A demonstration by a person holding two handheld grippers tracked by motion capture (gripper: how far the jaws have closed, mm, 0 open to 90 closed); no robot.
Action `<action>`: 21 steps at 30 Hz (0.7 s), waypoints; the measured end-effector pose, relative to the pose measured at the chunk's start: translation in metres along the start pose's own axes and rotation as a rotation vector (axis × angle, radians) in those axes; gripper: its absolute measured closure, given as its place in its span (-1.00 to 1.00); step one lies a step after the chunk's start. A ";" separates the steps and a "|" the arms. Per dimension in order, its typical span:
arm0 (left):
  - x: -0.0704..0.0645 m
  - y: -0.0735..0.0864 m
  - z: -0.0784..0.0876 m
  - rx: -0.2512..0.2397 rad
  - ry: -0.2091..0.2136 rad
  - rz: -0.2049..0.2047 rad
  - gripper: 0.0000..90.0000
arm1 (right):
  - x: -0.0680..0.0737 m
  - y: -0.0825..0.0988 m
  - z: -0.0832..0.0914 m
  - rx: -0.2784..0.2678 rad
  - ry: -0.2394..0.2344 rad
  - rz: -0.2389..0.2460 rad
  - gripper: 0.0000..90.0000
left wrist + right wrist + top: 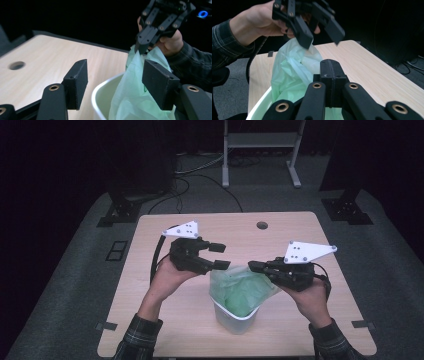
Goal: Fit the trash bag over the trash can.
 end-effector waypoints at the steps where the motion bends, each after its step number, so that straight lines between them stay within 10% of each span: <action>1: -0.001 0.005 -0.006 0.032 0.022 -0.004 -0.06 | 0.000 -0.001 0.001 -0.002 -0.001 0.000 1.00; 3: -0.003 0.007 -0.008 0.044 0.038 -0.004 0.02 | 0.000 -0.001 0.000 -0.003 -0.001 0.001 1.00; 8: -0.007 0.016 -0.010 0.097 0.068 -0.037 0.98 | -0.004 0.001 -0.003 0.004 0.006 -0.003 1.00; 21: 0.019 0.023 0.000 0.074 -0.083 -0.004 1.00 | -0.023 0.013 -0.022 0.055 0.054 -0.013 1.00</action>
Point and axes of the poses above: each handheld gripper's, and its own axes: z roughly backward along the jaws, y roughly out of its underside, x roughly to its left, the point moved 9 cm from there along -z, roughly forward along the jaws, and after that the axes turned 1 degree about z, right-handed, at the moved point
